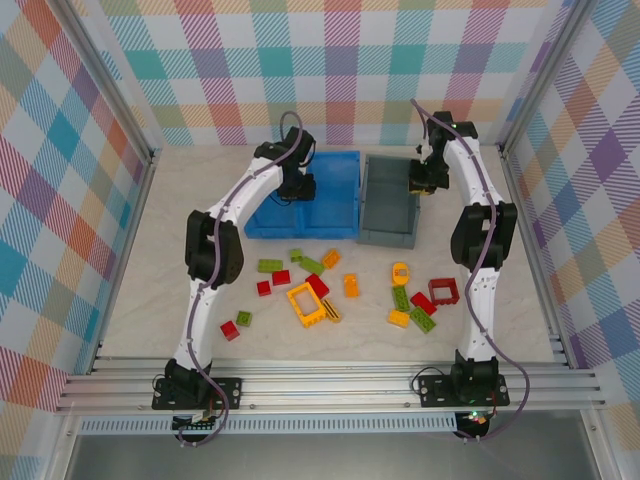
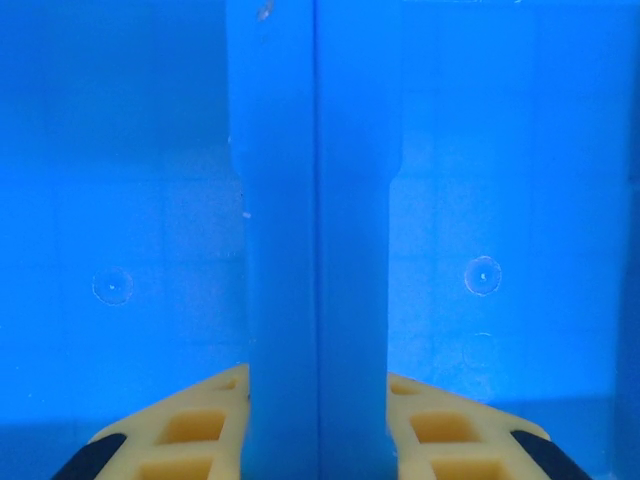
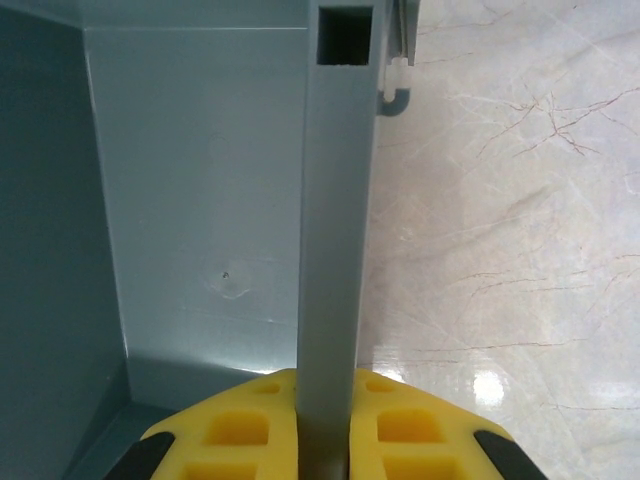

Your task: Sort the legos into containers by color

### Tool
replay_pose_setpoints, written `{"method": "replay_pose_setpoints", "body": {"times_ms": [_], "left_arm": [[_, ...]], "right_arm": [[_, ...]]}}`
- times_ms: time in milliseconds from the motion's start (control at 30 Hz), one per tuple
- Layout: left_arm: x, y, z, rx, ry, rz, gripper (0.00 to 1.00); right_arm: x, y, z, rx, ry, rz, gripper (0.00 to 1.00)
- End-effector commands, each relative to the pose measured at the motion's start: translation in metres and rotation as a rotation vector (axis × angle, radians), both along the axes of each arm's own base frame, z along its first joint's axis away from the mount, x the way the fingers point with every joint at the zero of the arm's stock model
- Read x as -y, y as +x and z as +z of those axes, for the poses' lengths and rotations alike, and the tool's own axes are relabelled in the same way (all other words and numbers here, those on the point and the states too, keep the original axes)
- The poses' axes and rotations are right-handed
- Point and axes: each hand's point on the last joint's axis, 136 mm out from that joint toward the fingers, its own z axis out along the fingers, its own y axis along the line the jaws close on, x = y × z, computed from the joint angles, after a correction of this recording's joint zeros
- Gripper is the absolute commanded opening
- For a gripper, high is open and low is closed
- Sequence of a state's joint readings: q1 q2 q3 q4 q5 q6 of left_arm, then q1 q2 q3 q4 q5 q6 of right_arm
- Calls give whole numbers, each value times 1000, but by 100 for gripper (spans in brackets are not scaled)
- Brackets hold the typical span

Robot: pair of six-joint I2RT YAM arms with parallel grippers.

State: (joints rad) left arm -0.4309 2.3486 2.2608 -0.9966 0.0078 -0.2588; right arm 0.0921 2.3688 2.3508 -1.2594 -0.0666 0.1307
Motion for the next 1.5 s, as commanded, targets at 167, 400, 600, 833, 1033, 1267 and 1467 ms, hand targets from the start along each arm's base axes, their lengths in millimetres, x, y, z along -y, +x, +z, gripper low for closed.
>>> {"method": "replay_pose_setpoints", "body": {"times_ms": [167, 400, 600, 833, 1033, 1267, 1467], "left_arm": [[-29, 2, 8, 40, 122, 56, 0], [-16, 7, 7, 43, 44, 60, 0], [3, 11, 2, 38, 9, 53, 0], [6, 0, 16, 42, -14, 36, 31], [7, -8, 57, 102, -87, 64, 60], [6, -14, 123, 219, -170, 104, 70], [36, -69, 185, 351, -324, -25, 74]], "right_arm": [[-1, -7, -13, -29, -26, 68, 0], [-6, -9, -9, -11, 16, 71, 0], [-24, -3, -9, -12, 77, 77, 0], [-26, 0, -7, -11, 95, 50, 17], [-20, 0, 26, 65, 82, 6, 41], [10, -13, 103, 227, 19, -152, 54], [42, -83, 136, 300, -4, -426, 57]]}}
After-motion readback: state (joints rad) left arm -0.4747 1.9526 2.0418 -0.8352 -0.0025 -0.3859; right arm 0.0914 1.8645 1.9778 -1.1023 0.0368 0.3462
